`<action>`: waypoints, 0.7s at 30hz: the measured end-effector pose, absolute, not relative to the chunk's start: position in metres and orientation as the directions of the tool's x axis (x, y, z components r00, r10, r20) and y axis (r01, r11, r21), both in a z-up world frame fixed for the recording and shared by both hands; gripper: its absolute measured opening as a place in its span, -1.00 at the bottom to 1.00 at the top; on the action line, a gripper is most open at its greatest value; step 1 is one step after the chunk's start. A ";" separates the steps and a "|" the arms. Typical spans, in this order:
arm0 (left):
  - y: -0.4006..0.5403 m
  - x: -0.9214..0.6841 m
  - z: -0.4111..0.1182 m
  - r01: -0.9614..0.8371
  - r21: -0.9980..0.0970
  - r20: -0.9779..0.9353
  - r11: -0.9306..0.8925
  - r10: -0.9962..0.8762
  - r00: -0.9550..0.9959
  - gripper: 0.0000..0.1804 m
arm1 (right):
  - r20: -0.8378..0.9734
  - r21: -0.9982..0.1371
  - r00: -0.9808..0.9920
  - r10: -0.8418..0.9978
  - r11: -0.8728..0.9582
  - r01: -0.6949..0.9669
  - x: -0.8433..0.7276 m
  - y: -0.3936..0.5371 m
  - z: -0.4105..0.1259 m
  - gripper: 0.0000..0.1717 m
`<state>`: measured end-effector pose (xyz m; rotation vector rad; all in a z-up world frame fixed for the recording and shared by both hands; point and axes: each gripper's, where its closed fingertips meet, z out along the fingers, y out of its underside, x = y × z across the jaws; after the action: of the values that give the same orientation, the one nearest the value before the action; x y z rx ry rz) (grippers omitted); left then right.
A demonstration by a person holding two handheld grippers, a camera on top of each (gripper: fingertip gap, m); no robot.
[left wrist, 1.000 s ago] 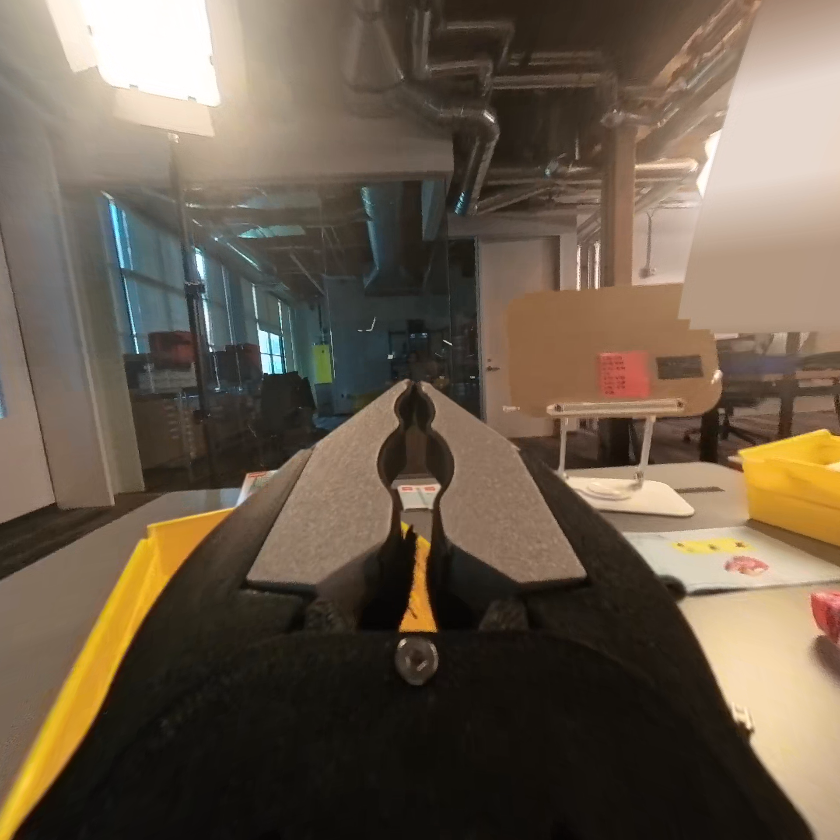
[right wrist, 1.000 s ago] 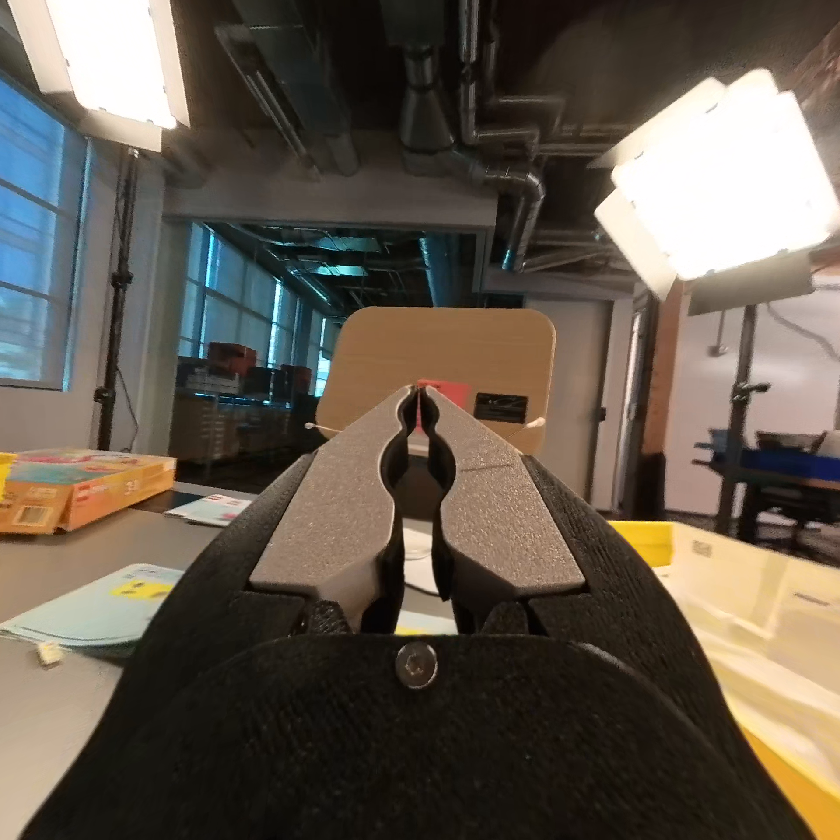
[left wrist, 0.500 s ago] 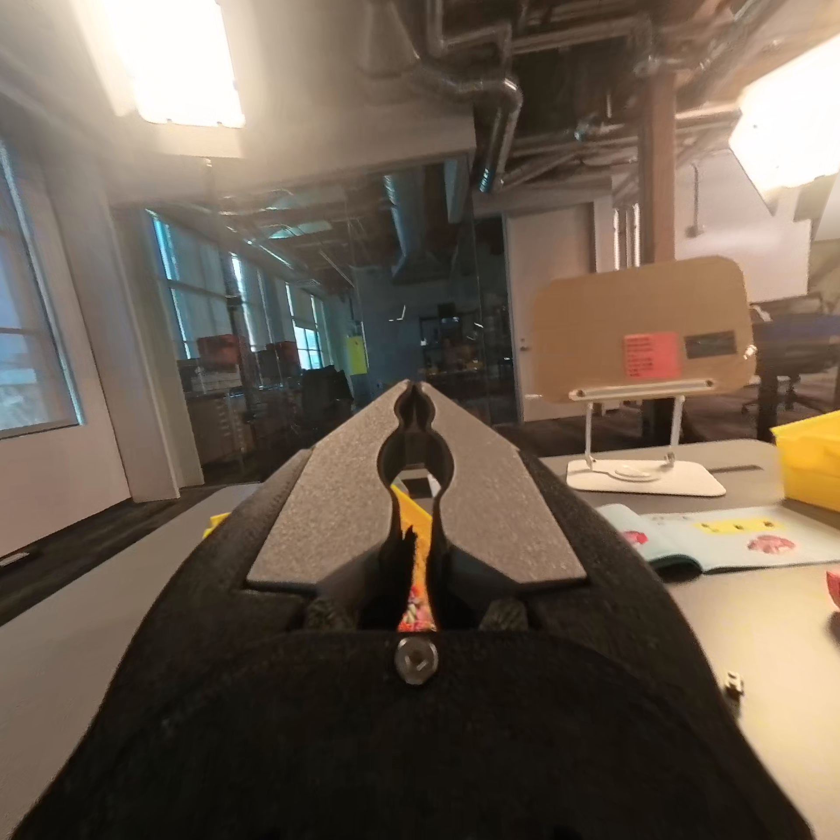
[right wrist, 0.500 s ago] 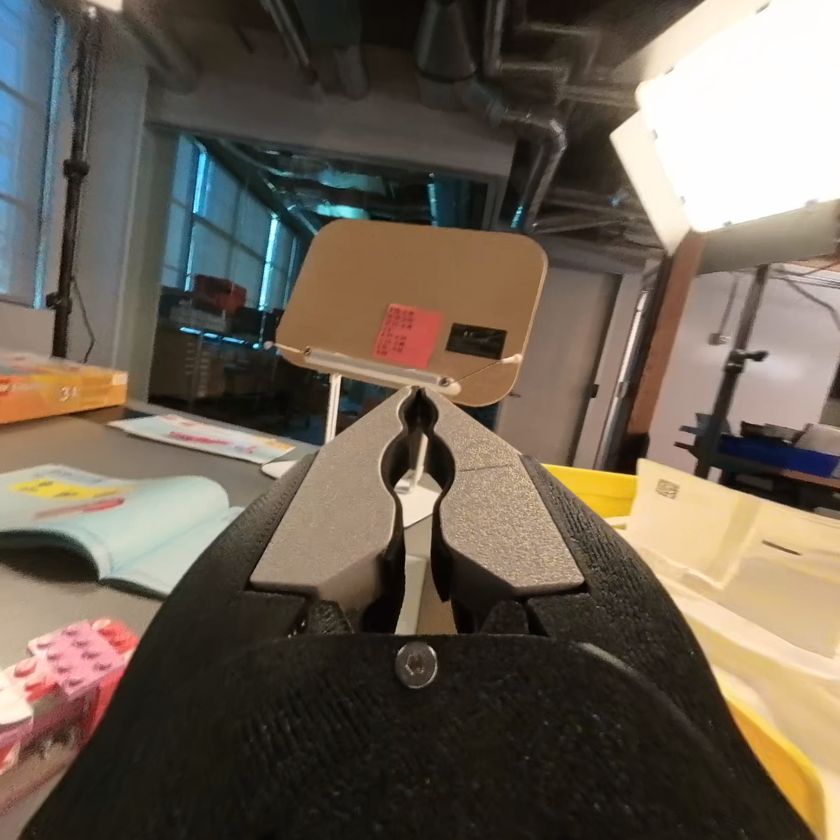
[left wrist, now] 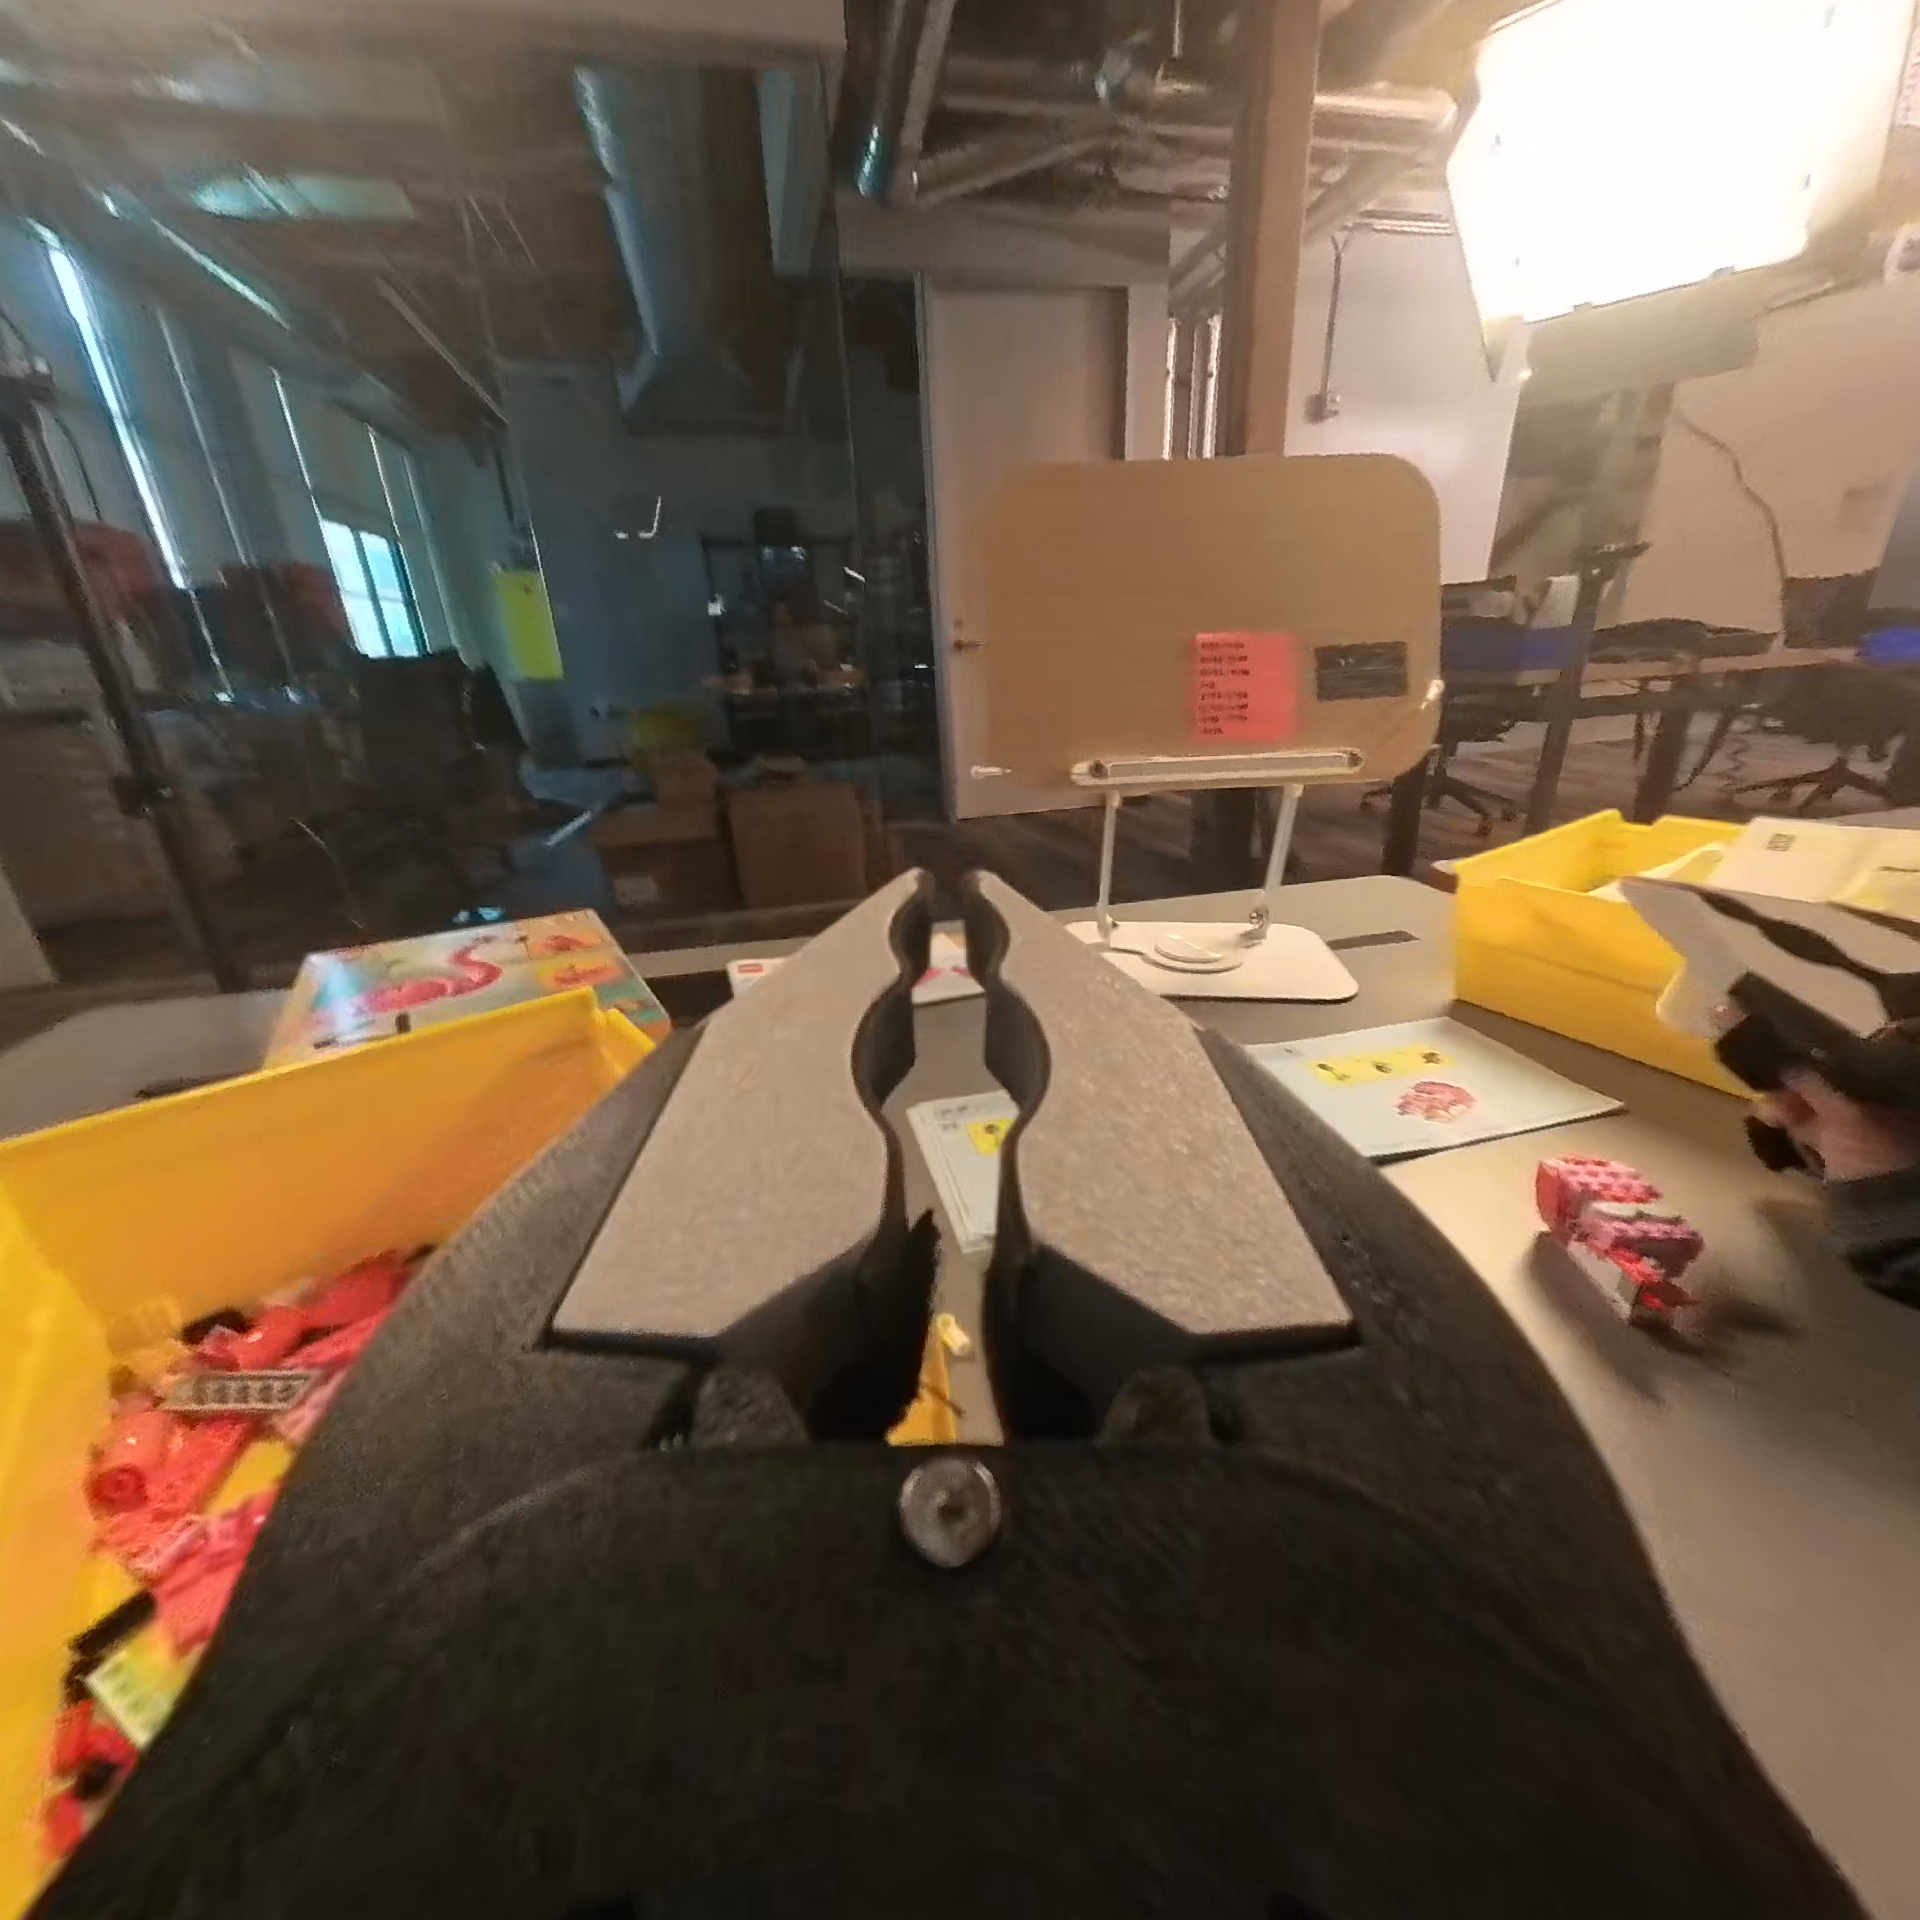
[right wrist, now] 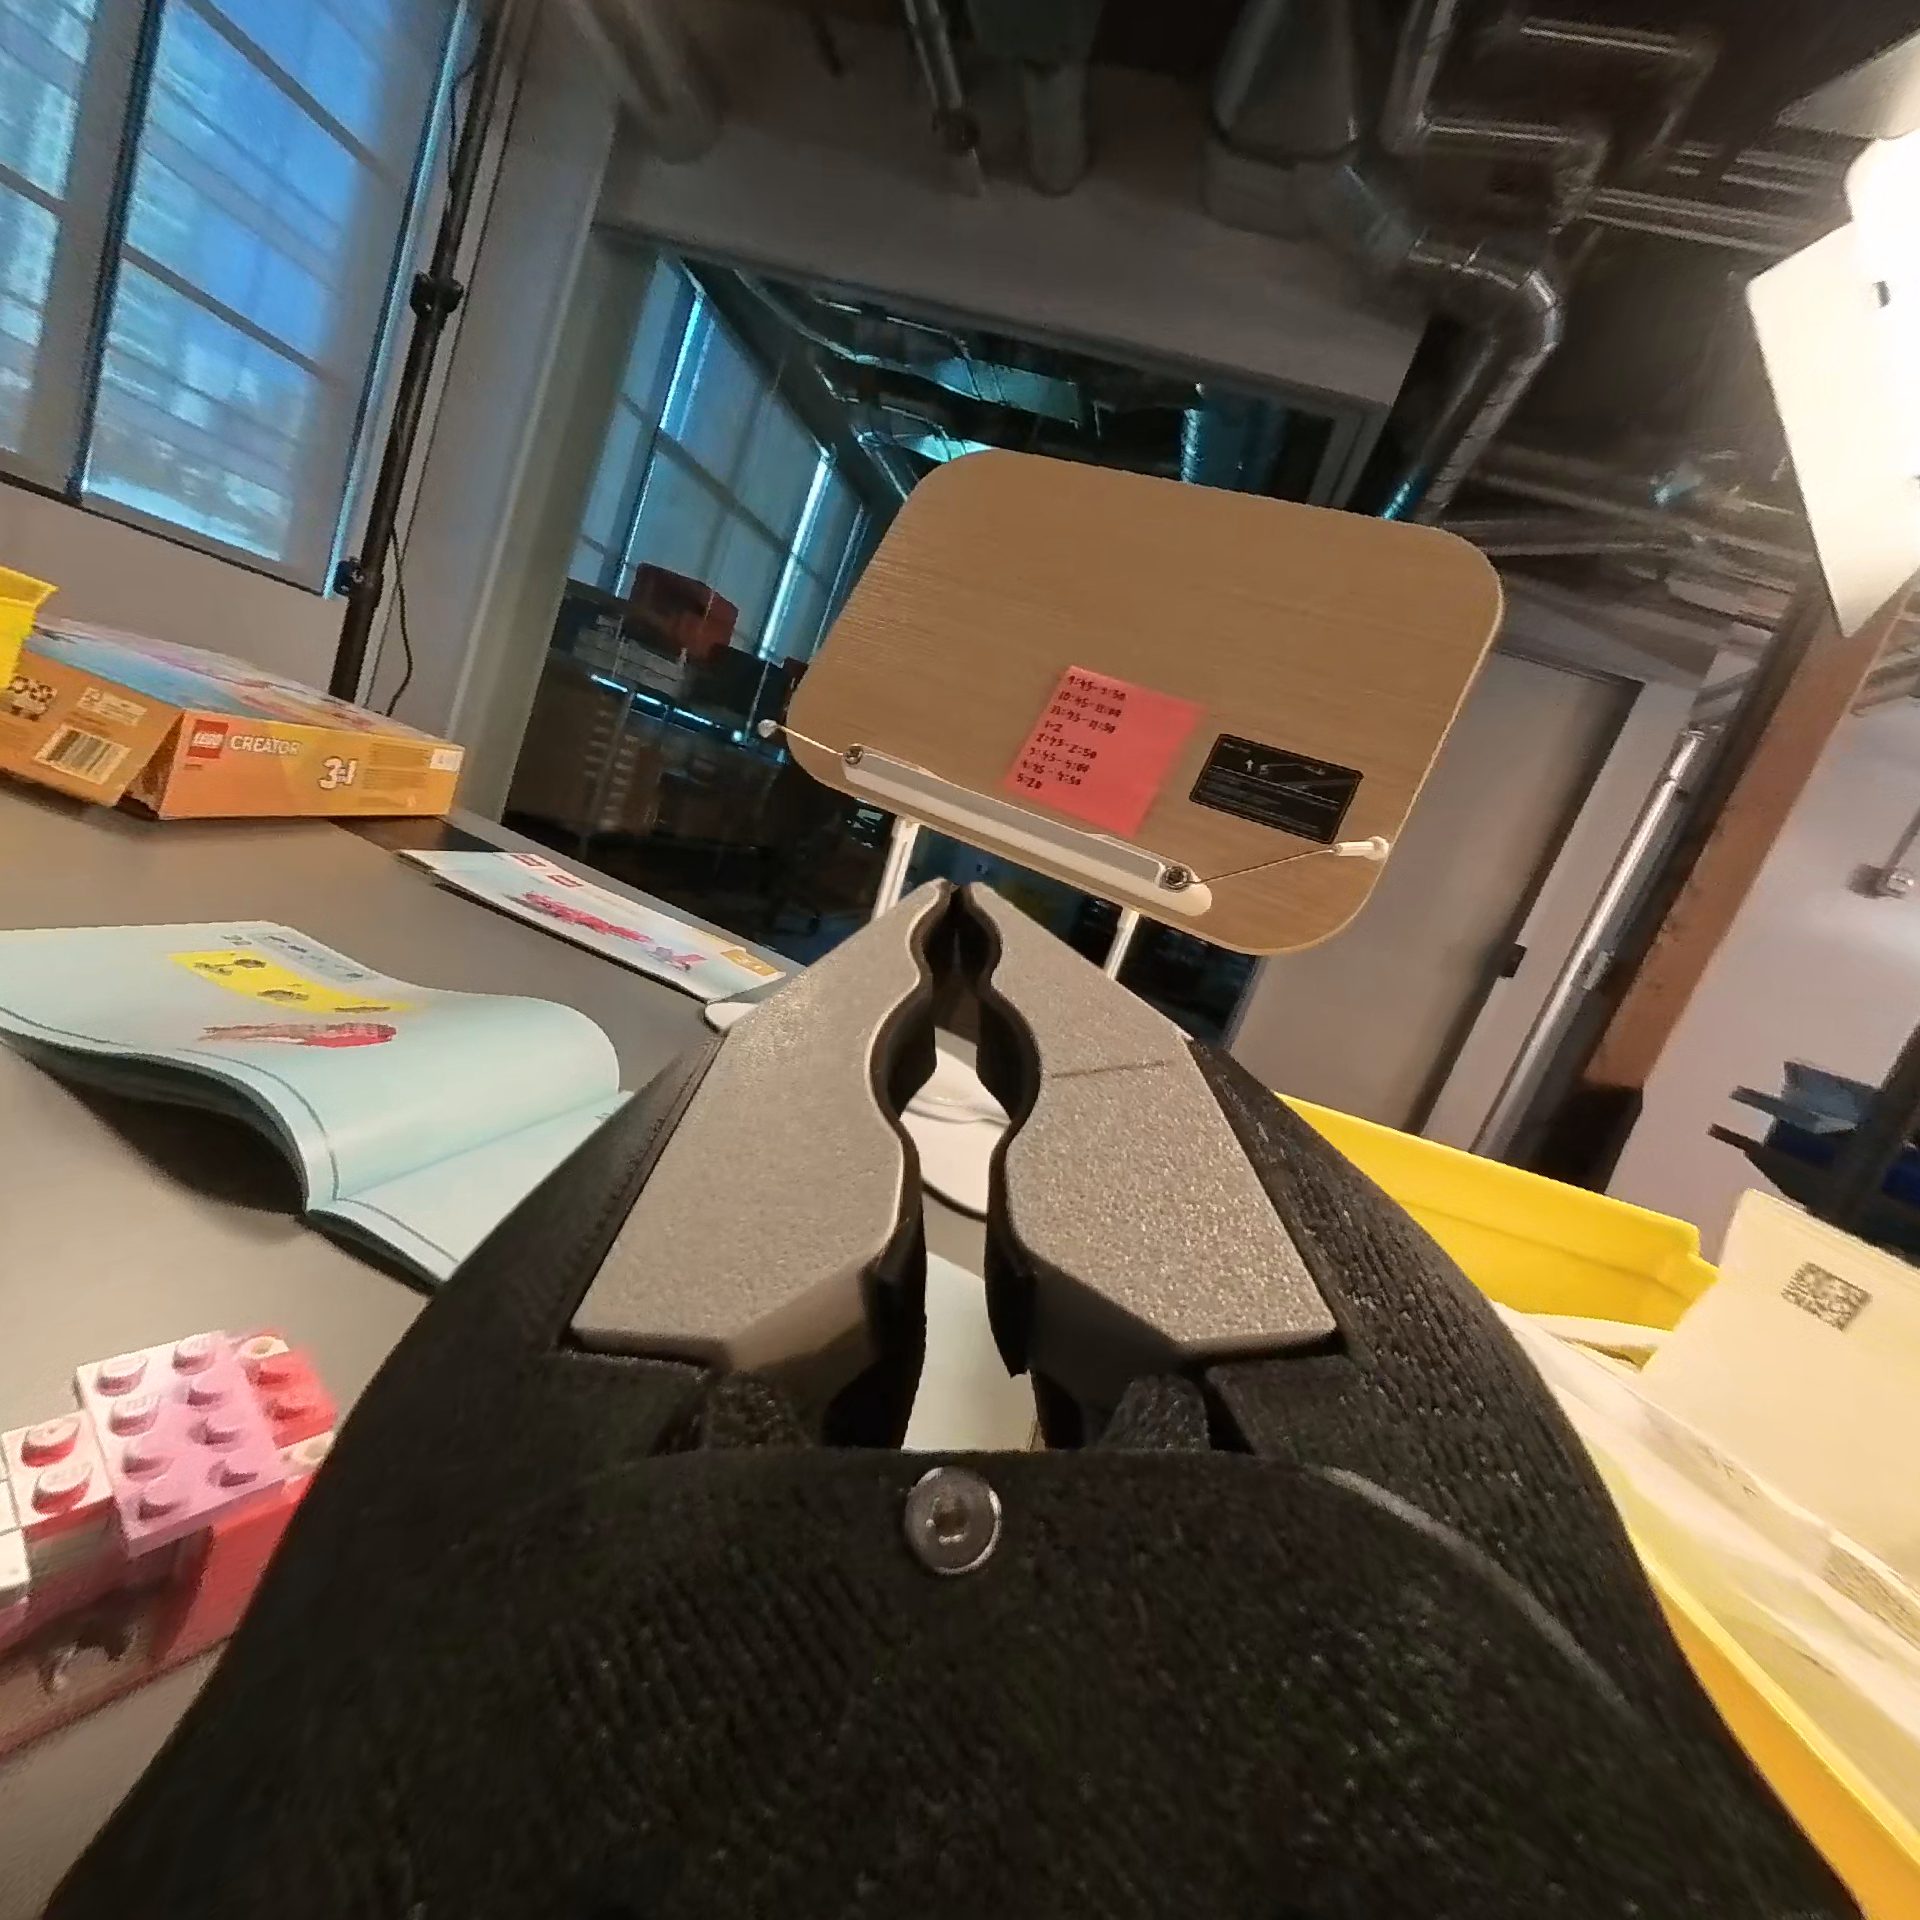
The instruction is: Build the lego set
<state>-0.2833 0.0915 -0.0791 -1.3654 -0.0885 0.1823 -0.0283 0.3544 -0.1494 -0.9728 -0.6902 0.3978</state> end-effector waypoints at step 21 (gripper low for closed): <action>0.135 -0.239 -0.139 -0.042 -0.982 -0.031 -0.183 -0.063 0.998 -0.74 | 0.265 -0.878 0.734 0.625 0.470 -0.084 -0.031 0.369 -0.146 -1.00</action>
<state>-0.2388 0.1354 -0.1388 -1.7554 0.0775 -0.0189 -0.0305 0.3694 -0.1458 -0.9955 -0.6227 0.4705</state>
